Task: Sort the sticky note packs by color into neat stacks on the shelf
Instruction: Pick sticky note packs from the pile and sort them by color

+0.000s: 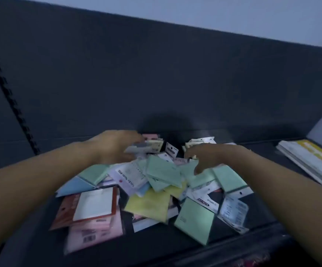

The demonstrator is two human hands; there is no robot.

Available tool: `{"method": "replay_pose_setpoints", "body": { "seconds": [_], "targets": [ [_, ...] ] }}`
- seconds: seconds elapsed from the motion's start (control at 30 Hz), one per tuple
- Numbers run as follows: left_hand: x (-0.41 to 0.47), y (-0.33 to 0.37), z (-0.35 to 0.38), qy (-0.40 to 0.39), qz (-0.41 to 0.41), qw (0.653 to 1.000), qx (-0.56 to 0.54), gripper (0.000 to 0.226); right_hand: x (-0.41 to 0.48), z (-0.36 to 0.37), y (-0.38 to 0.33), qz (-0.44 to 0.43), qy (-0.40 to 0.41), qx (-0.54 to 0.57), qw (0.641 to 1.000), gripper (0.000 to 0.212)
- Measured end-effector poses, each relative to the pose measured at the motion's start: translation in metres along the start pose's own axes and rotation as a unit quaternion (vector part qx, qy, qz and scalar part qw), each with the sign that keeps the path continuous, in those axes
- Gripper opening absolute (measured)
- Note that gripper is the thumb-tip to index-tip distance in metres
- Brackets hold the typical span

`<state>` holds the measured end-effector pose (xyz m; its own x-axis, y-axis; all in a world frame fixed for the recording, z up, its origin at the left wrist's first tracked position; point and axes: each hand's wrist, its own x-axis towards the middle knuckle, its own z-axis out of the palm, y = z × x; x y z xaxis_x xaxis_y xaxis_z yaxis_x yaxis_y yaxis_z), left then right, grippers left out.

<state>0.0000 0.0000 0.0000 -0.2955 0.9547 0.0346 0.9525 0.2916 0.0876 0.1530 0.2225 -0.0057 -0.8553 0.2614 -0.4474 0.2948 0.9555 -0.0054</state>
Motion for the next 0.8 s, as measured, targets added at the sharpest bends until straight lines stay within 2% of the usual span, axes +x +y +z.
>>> {"method": "replay_pose_setpoints", "body": {
  "seconds": [0.1, 0.23, 0.4, 0.5, 0.53, 0.6, 0.63, 0.73, 0.77, 0.8],
  "targets": [
    [0.028, 0.014, 0.022, -0.013, 0.041, 0.998, 0.038, 0.049, 0.014, 0.016, 0.017, 0.000, -0.015, 0.013, 1.000, 0.072],
    [0.059, 0.032, 0.043, -0.010, 0.070, 0.982, 0.175, 0.058, 0.037, 0.035, 0.036, -0.033, -0.047, -0.015, 0.998, 0.088],
    [0.075, 0.049, 0.061, -0.101, 0.048, 0.985, 0.135, 0.070, 0.051, 0.035, 0.043, -0.079, -0.029, -0.087, 0.993, 0.093],
    [0.081, 0.053, 0.065, -0.132, 0.005, 0.985, 0.114, 0.078, 0.052, 0.030, 0.046, -0.105, -0.004, -0.078, 0.991, 0.082],
    [0.082, 0.055, 0.064, -0.132, -0.005, 0.984, 0.119, 0.083, 0.053, 0.028, 0.048, -0.107, -0.008, -0.059, 0.992, 0.074],
    [0.085, 0.060, 0.061, -0.119, -0.015, 0.987, 0.109, 0.086, 0.054, 0.023, 0.051, -0.112, -0.007, -0.013, 0.994, 0.044],
    [0.086, 0.061, 0.060, -0.105, -0.019, 0.990, 0.091, 0.081, 0.053, 0.019, 0.052, -0.116, 0.000, 0.003, 0.993, 0.030],
    [0.086, 0.064, 0.052, -0.057, -0.033, 0.998, -0.014, 0.035, 0.053, 0.001, 0.060, -0.146, 0.006, 0.048, 0.988, 0.026],
    [0.084, 0.064, 0.049, -0.049, -0.043, 0.996, -0.065, 0.030, 0.052, -0.006, 0.062, -0.156, 0.009, 0.072, 0.985, 0.023],
    [0.080, 0.064, 0.045, -0.049, -0.056, 0.991, -0.115, 0.036, 0.050, -0.014, 0.064, -0.160, 0.008, 0.103, 0.982, 0.023]
  ]
}}
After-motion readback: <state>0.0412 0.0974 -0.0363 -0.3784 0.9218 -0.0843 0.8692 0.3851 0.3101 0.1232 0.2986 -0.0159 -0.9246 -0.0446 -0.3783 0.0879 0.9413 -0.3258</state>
